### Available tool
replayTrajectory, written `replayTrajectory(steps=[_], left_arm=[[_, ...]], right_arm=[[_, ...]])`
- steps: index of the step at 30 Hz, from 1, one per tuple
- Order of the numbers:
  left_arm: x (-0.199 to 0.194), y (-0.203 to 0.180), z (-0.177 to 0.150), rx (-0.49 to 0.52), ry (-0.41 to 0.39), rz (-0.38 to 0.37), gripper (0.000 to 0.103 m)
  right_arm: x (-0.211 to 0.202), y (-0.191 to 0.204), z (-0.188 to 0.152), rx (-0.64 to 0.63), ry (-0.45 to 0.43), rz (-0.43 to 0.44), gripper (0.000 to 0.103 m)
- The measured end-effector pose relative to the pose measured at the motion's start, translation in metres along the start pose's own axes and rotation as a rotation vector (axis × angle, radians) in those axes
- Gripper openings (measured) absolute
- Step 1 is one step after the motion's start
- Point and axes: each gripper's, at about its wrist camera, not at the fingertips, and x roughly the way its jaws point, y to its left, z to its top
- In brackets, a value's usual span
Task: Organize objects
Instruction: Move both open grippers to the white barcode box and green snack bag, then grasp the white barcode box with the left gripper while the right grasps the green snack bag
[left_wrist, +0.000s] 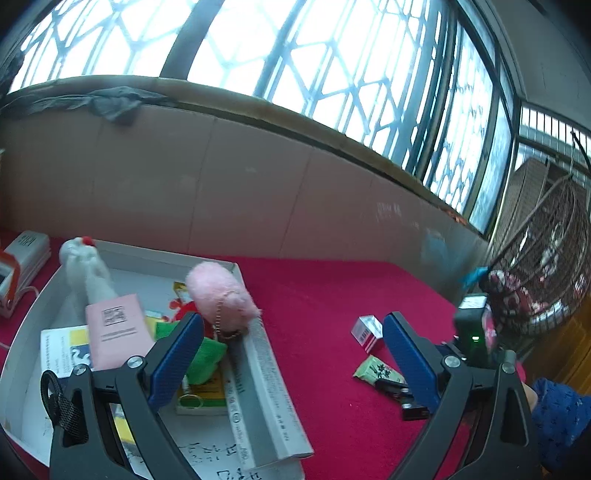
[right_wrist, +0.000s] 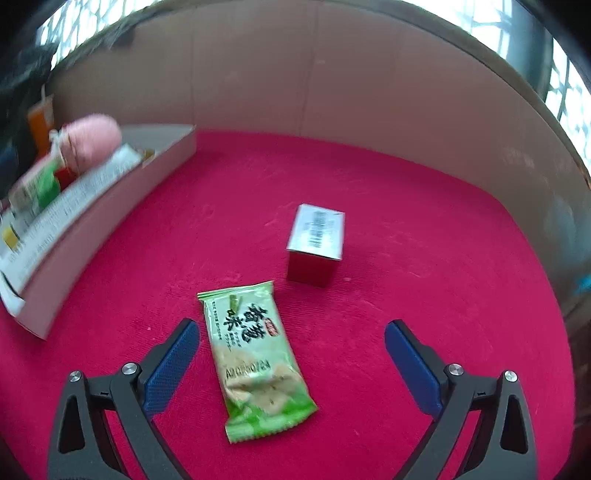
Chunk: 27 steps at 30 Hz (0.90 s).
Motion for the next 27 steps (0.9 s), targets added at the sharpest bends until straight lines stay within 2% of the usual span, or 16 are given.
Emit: replayTrajectory(steps=[2, 4, 5, 7, 8, 9, 13, 15, 18, 21, 27], left_arm=[[0.009, -0.007, 0.003, 0.021, 0.03, 0.009, 0.097], [0.018, -0.015, 0.006, 0.043, 0.048, 0.024, 0.097], [0.024, -0.021, 0.008, 0.053, 0.06, 0.038, 0.097], [0.038, -0.029, 0.013, 0.054, 0.085, 0.062, 0.097], [0.047, -0.034, 0.015, 0.046, 0.105, 0.075, 0.097], [0.054, -0.038, 0.017, 0.038, 0.124, 0.084, 0.097], [0.089, -0.066, 0.016, 0.019, 0.197, 0.104, 0.097], [0.106, -0.081, 0.012, 0.015, 0.22, 0.125, 0.097], [0.135, -0.103, 0.004, 0.005, 0.25, 0.155, 0.097], [0.164, -0.121, -0.004, -0.024, 0.262, 0.18, 0.097], [0.208, -0.141, -0.021, 0.023, 0.304, 0.295, 0.097]], right_arm=[[0.009, -0.002, 0.001, 0.018, 0.036, 0.035, 0.097], [0.01, -0.005, 0.0, 0.035, 0.035, 0.078, 0.093], [0.009, -0.006, -0.001, 0.039, 0.031, 0.102, 0.088], [0.003, -0.006, -0.004, 0.016, 0.005, 0.125, 0.072], [-0.001, -0.006, -0.005, 0.015, -0.002, 0.141, 0.047], [-0.005, -0.01, -0.007, 0.031, 0.0, 0.134, 0.045], [-0.021, -0.047, -0.023, 0.185, -0.02, 0.153, 0.045], [-0.032, -0.071, -0.034, 0.272, -0.048, 0.095, 0.045], [-0.043, -0.106, -0.053, 0.402, -0.067, -0.045, 0.045], [-0.039, -0.124, -0.067, 0.502, -0.044, -0.066, 0.045], [-0.039, -0.122, -0.063, 0.516, -0.049, -0.059, 0.045]])
